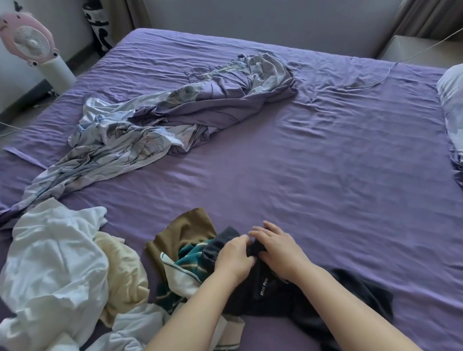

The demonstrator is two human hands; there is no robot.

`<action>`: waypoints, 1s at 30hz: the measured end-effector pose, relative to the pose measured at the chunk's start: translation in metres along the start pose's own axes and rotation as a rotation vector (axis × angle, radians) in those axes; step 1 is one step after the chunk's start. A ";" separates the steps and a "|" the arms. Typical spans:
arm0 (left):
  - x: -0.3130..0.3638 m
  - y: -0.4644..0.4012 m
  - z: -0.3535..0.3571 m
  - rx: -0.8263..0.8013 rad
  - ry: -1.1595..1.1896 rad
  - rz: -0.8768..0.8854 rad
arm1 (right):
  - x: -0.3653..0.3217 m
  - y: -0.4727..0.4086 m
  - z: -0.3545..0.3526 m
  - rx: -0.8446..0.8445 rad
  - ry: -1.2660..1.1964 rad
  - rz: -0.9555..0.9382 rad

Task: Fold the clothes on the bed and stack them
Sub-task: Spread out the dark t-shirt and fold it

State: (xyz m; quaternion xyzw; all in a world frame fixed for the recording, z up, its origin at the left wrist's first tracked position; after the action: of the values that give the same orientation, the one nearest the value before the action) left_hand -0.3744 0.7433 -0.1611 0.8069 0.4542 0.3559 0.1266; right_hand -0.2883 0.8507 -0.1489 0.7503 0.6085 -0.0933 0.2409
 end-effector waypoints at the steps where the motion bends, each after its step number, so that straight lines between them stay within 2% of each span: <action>1: 0.004 0.008 -0.002 -0.020 0.043 0.006 | -0.002 0.006 -0.006 0.020 -0.013 0.002; 8: 0.026 0.074 -0.025 -0.037 0.141 0.082 | -0.022 0.078 -0.061 0.101 -0.022 0.003; 11: 0.033 0.105 -0.034 -0.081 0.195 0.116 | -0.038 0.118 -0.079 0.136 -0.161 0.041; 14: 0.048 0.139 -0.045 -0.146 0.309 0.175 | -0.055 0.159 -0.094 0.255 -0.370 0.099; 16: 0.063 0.163 -0.054 -0.198 0.319 0.238 | -0.065 0.185 -0.107 0.346 -0.412 0.097; 19: 0.092 0.202 -0.069 -0.241 0.236 0.320 | -0.081 0.221 -0.134 0.501 -0.501 0.095; 23: 0.114 0.243 -0.077 -0.054 -0.130 0.350 | -0.099 0.268 -0.174 0.679 -0.569 0.064; 26: 0.122 0.271 -0.081 -0.005 0.041 0.377 | -0.106 0.303 -0.200 0.772 -0.590 0.063; 28: 0.132 0.292 -0.085 -0.024 0.214 0.420 | -0.113 0.325 -0.210 0.742 -0.587 0.052; 30: 0.143 0.312 -0.089 -0.047 0.287 0.471 | -0.119 0.343 -0.215 0.666 -0.600 0.049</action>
State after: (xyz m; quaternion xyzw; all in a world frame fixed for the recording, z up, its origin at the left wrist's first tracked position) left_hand -0.1875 0.6770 0.1333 0.8285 0.2589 0.4965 -0.0068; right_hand -0.0217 0.8000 0.1740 0.7409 0.4306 -0.4917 0.1544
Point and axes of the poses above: each hand's wrist, its own y-axis away from the middle knuckle, its own z-axis out of the palm, x = y × z, the point moved 1 cm from there along -y, towards the middle knuckle, and after that the axes turned 10 degrees about -z, right-handed, at the moved point
